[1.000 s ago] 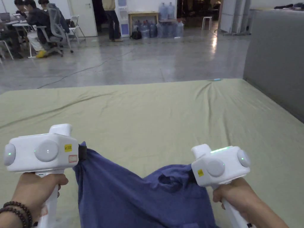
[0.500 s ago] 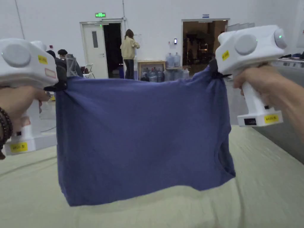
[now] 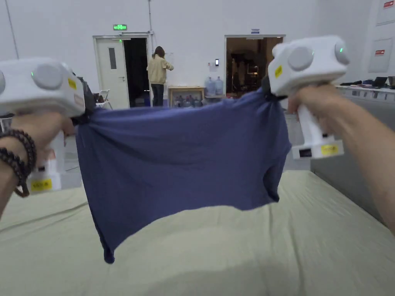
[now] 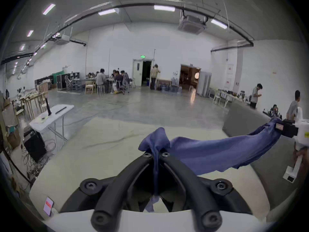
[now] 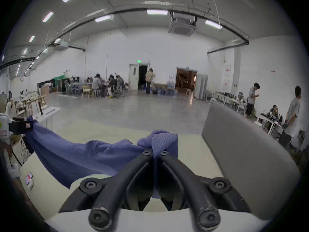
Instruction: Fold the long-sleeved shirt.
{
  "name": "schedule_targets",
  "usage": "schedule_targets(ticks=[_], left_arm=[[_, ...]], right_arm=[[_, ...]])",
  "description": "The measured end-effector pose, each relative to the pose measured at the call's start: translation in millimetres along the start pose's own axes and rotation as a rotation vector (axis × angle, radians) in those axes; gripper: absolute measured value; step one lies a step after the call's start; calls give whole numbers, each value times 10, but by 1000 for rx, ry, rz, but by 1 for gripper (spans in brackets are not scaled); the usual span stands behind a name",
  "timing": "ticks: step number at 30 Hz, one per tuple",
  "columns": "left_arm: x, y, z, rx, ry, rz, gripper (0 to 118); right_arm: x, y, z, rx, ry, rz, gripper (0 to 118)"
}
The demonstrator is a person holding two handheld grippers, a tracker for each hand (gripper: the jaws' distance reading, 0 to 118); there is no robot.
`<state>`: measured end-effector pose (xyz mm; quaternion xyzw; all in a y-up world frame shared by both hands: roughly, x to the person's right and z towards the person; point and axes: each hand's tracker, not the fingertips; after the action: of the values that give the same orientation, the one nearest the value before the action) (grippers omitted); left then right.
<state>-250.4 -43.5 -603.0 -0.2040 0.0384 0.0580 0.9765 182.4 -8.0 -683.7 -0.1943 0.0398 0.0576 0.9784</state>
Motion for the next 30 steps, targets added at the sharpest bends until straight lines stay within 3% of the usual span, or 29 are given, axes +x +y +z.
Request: schedule_targets(ticks=[6,10,14,15,17,19,25,30], left_arm=[[-110,-1380,-729,-194,-17,48,0],[-162,-2109,-872,-323,-22,20,0],[-310,-2387,-555,-306,-74,66,0],[-350,-2456,-431,-297,-80,83,0],[-411,-2564,-205,-284,-104,86,0],[-422,-2741,87,-287,-109,35,0],[-526,-3510,849,-344,-150,-23,0],[-606,-4184,1227,-436,-135,-81,0]], right_arm=[[-147,-1515,-741,-233,31,-29,0],[-230,-2326,-936,-348,42,0,0],[-159,-2719,-587,-276,122,-163,0],[-154,-2805,-401,-266,128,-171,0],[-227,-2986,-130,-266,102,-143,0],[-327,-3246,228,-248,89,-61,0],[-461,-4233,1076,-323,148,-136,0],[-537,-4937,1580,-432,140,-124,0]])
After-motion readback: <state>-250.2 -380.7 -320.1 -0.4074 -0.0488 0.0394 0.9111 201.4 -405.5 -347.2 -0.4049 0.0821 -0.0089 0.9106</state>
